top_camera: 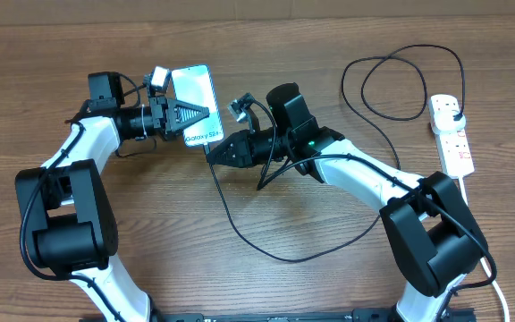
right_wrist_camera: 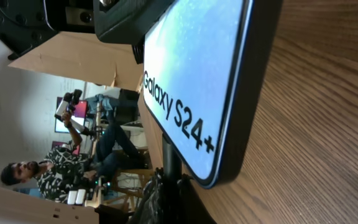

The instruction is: Plug charger to phone and switch on socket

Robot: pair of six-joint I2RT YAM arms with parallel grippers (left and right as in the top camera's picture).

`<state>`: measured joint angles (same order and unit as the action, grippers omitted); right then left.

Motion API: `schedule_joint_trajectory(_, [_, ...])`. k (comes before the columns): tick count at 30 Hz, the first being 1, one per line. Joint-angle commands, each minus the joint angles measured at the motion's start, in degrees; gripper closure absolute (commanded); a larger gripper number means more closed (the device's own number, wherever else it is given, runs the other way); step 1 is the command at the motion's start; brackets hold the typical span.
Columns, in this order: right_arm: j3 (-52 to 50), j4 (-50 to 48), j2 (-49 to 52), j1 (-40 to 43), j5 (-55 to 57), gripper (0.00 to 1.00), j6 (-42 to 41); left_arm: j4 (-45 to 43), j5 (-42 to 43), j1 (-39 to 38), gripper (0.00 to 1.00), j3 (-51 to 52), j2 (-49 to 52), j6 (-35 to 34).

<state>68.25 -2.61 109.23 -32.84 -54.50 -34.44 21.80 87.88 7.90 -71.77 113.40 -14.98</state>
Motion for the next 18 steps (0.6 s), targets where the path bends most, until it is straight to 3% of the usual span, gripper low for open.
schedule_joint_trajectory(1, [1.33, -3.1, -1.09, 0.76, 5.14, 0.96, -1.44, 0.59, 2.69, -2.38, 0.96, 0.04, -1.77, 3.34])
schedule_joint_trajectory(18, [1.36, -4.7, -1.09, 0.79, 8.66, 0.96, -1.6, 0.7, 2.69, -5.79, 0.96, 0.04, -1.77, 9.07])
